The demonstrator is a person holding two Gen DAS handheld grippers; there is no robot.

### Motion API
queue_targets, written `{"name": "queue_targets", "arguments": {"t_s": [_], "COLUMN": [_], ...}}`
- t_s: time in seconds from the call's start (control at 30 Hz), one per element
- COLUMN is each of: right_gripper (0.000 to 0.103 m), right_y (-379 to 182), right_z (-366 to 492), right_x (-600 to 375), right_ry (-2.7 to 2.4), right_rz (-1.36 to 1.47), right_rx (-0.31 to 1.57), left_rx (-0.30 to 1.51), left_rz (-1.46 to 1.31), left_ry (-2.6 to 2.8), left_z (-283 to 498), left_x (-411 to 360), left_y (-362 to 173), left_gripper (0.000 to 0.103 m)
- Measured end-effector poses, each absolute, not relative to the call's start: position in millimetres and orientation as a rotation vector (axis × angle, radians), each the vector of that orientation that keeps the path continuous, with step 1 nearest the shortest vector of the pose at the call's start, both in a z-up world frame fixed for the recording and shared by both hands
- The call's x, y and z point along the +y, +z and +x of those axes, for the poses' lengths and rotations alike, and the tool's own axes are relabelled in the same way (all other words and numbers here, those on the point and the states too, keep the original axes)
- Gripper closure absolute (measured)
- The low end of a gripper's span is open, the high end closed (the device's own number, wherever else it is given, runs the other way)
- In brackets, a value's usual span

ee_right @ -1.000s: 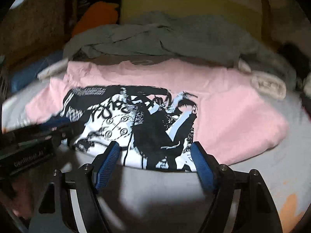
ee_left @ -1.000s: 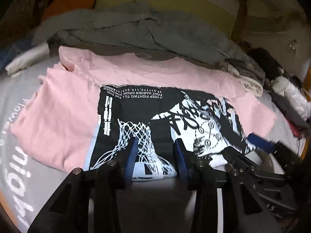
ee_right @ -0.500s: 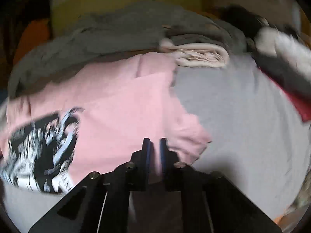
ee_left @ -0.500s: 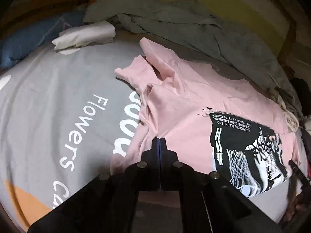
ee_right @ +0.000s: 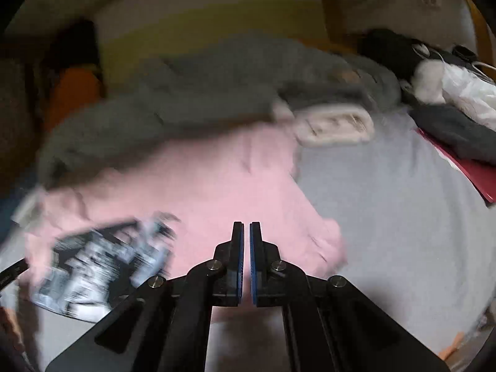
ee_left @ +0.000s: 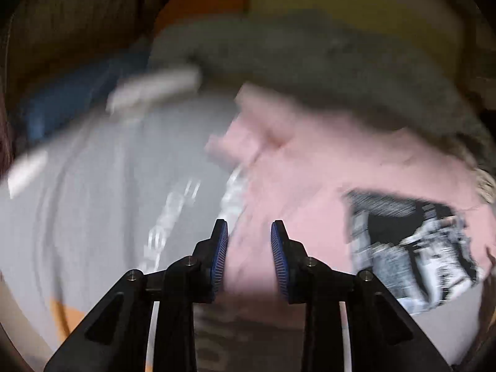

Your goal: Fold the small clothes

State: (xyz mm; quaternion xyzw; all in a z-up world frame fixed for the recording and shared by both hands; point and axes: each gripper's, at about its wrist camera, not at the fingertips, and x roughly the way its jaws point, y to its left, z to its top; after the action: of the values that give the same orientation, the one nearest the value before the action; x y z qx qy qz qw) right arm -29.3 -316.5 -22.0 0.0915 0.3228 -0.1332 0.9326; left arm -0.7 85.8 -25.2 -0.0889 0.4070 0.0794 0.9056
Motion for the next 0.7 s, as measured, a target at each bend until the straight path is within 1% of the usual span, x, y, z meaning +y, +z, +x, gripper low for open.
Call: {"name": "queue_targets", "arguments": {"t_s": [0.03, 0.07, 0.1, 0.13, 0.17, 0.23, 0.27, 0.33, 0.43, 0.5, 0.6, 0.67, 0.7], "right_gripper": [0.102, 0.103, 0.103, 0.103, 0.102, 0.102, 0.102, 0.102, 0.102, 0.102, 0.102, 0.102, 0.102], "right_y": [-33.5, -41.0, -41.1, -36.8, -32.7, -25.5, -22.6, -14.5, -3.2, 6.5, 14.9, 17.7, 19.5], "right_z": [-20.5, -17.7, -20.1, -21.9, -25.1, -26.5, -28.1, -29.3, -21.7, -13.4, 5.2, 12.8, 19.4], "right_x": [-321.2, -326.0, -327.2, -323.8, -315.2, -298.7, -296.4, -291.6, -266.9, -248.5, -217.2, -197.9, -189.7], "right_ry": [-0.341, -0.378, -0.378, -0.403, -0.44, -0.45, -0.423, -0.304, -0.174, -0.092, 0.014, 0.067, 0.106], "right_rz": [0.165, 0.156, 0.163, 0.142, 0.087, -0.012, 0.003, 0.076, 0.051, 0.034, 0.039, 0.059, 0.081], "right_rx": [0.731, 0.773, 0.743, 0.726, 0.702, 0.644, 0.633, 0.608, 0.607, 0.607, 0.638, 0.662, 0.666], "left_rx": [0.866, 0.853, 0.854, 0.85, 0.846, 0.864, 0.857, 0.863, 0.895, 0.911, 0.932, 0.968, 1.014], "left_rz": [-0.248, -0.301, -0.313, -0.3, -0.279, -0.325, -0.405, -0.498, -0.551, -0.522, -0.468, -0.522, -0.545], "left_ry": [0.155, 0.147, 0.154, 0.169, 0.191, 0.187, 0.161, 0.1, 0.083, 0.143, 0.242, 0.144, 0.092], "left_z": [0.6, -2.5, -2.8, -2.7, -2.6, -1.9, -1.0, 12.8, 52.0, 79.3, 101.5, 114.7, 122.9], "left_x": [94.8, 100.9, 102.7, 102.4, 101.7, 106.0, 111.5, 120.1, 134.3, 144.5, 154.9, 160.1, 160.7], "left_y": [-33.3, -33.6, -31.3, -29.0, -26.8, -20.1, -12.0, 3.1, 24.3, 32.4, 34.3, 27.7, 19.5], "left_gripper": [0.071, 0.07, 0.069, 0.063, 0.059, 0.06, 0.061, 0.061, 0.061, 0.061, 0.063, 0.063, 0.063]}}
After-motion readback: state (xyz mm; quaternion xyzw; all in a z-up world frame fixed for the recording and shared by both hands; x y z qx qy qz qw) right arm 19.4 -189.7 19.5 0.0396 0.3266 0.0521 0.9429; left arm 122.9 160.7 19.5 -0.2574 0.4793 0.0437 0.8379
